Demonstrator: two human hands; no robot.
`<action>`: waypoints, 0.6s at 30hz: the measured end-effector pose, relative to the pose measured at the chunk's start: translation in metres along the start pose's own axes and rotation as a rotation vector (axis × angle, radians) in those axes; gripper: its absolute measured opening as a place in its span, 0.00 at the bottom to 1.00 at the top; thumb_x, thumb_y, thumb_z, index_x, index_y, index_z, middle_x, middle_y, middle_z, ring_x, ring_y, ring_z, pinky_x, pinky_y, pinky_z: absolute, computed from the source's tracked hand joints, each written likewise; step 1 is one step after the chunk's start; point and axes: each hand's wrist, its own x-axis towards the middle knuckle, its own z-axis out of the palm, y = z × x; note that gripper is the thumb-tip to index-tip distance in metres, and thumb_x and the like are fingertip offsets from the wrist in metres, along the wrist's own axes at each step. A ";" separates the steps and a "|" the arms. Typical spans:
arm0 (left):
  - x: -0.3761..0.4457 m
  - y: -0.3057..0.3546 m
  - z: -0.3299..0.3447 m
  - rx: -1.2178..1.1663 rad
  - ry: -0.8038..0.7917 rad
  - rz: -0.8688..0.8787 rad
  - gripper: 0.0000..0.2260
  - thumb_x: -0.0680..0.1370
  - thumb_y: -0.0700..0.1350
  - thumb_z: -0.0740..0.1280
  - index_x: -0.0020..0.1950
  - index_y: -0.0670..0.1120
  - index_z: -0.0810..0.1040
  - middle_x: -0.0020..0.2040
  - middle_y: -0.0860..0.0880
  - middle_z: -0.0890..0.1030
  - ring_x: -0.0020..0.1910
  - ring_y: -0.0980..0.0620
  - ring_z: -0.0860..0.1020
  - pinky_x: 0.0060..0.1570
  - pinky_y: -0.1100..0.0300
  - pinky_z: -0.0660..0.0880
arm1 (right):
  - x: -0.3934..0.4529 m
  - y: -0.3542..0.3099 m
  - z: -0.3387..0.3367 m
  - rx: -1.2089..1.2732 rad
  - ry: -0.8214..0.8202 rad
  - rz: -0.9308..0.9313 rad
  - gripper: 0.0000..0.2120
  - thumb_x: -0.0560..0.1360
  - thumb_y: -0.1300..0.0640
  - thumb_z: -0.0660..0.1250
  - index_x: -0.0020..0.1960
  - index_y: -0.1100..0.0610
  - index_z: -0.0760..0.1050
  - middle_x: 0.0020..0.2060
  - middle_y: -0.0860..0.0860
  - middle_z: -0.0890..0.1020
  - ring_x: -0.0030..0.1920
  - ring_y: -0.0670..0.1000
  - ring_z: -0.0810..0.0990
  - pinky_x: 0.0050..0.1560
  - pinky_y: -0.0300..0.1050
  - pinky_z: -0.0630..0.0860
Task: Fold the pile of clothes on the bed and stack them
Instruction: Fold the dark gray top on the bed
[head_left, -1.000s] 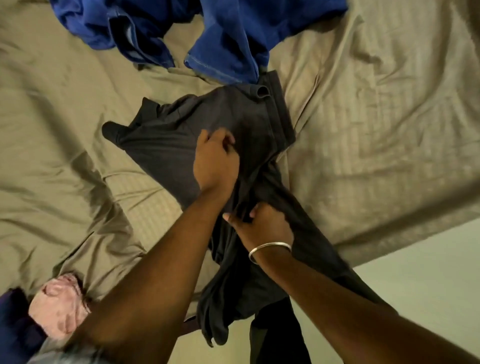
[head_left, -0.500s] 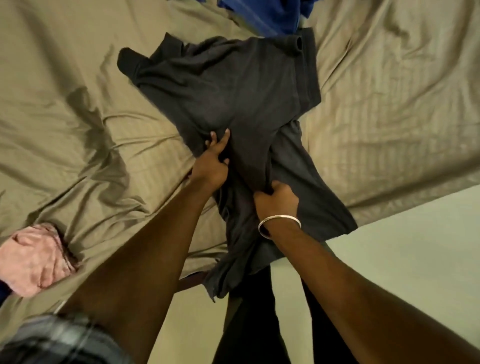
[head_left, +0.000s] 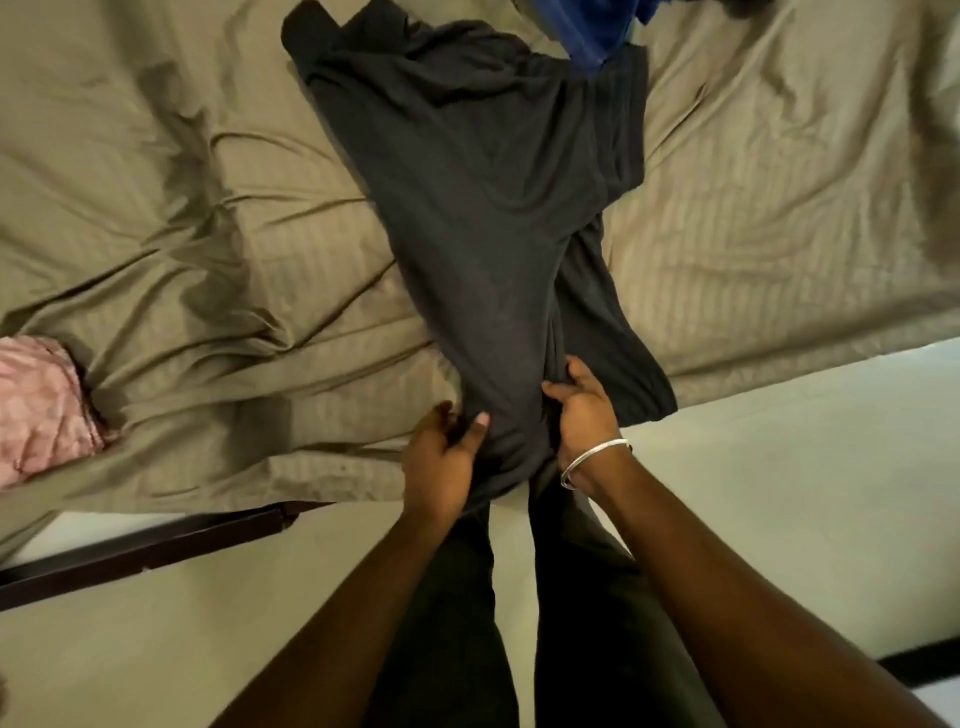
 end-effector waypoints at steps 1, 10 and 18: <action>-0.004 -0.003 0.000 0.076 -0.018 0.013 0.17 0.77 0.50 0.70 0.64 0.46 0.77 0.57 0.47 0.80 0.58 0.47 0.78 0.58 0.55 0.74 | -0.001 -0.001 -0.001 0.024 -0.022 0.013 0.18 0.74 0.74 0.57 0.54 0.57 0.78 0.53 0.59 0.82 0.56 0.62 0.80 0.60 0.57 0.77; -0.053 -0.006 0.018 0.052 0.041 0.047 0.18 0.78 0.45 0.70 0.67 0.46 0.73 0.49 0.51 0.79 0.46 0.56 0.78 0.47 0.69 0.68 | 0.003 -0.036 -0.024 -0.370 0.009 0.012 0.11 0.57 0.68 0.62 0.39 0.69 0.73 0.36 0.58 0.75 0.39 0.59 0.72 0.42 0.53 0.72; -0.039 -0.006 0.042 0.007 0.202 -0.135 0.18 0.78 0.55 0.67 0.65 0.48 0.75 0.55 0.46 0.83 0.56 0.44 0.80 0.54 0.57 0.73 | 0.029 -0.019 -0.088 -0.711 0.113 -0.220 0.16 0.78 0.62 0.64 0.65 0.56 0.77 0.61 0.55 0.80 0.61 0.58 0.77 0.63 0.45 0.72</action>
